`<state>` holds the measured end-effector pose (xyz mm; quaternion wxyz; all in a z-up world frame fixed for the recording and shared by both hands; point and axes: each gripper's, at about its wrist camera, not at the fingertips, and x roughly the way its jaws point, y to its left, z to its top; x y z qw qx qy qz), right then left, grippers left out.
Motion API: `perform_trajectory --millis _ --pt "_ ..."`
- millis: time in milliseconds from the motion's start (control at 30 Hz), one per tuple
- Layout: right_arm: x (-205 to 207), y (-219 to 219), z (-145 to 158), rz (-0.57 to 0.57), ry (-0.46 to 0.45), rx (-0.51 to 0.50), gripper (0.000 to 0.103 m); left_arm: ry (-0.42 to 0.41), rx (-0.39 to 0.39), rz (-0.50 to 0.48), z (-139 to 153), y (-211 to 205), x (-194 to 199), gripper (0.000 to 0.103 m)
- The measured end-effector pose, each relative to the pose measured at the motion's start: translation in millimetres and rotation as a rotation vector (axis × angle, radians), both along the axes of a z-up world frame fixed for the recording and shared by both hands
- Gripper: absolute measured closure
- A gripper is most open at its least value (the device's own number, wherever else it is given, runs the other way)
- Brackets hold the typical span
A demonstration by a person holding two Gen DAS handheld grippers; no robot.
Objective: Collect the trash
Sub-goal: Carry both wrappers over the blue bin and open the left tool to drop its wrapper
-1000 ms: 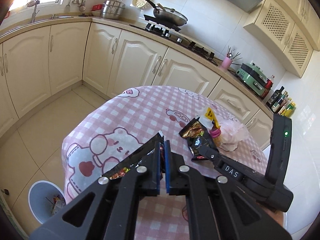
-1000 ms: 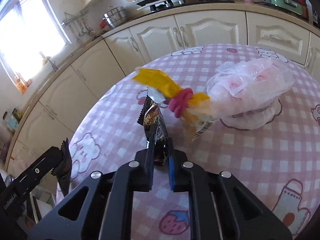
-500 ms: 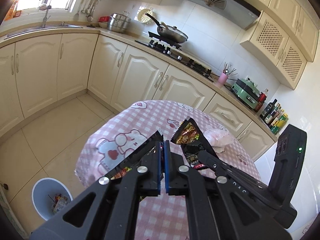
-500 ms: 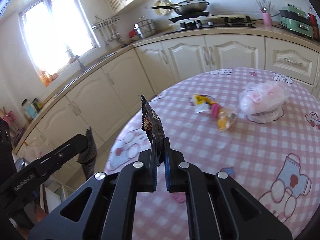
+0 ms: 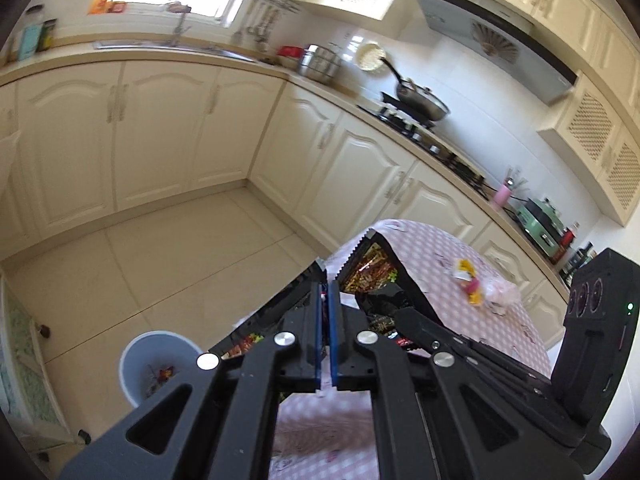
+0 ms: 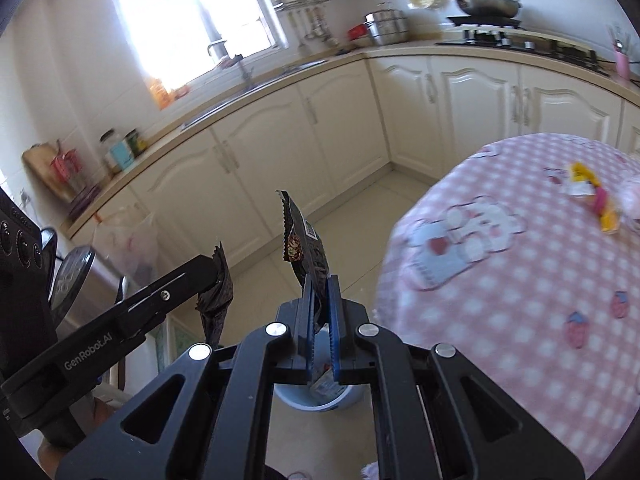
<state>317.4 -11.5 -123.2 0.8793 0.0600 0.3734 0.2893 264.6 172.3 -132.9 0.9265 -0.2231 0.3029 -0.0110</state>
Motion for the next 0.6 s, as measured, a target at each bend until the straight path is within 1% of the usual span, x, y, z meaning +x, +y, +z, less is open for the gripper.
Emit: perform_trajectory --millis 133,300,433,533,600 --pt "-1 43 -17 0.066 0.026 -0.024 0.098 0.038 -0.013 0.07 -20 41 -8 0.101" --pt "1 83 -43 0.116 0.069 -0.051 0.098 0.087 -0.039 0.123 -48 80 -3 0.101" --pt "9 106 -66 0.129 0.103 -0.074 0.098 0.13 -0.06 0.146 -75 101 8 0.101" --pt "17 115 -82 0.13 0.129 -0.089 0.098 0.162 -0.074 0.157 -93 115 20 0.1" --pt "23 117 -88 0.127 0.139 -0.097 0.098 0.17 -0.074 0.164 -101 120 26 0.1"
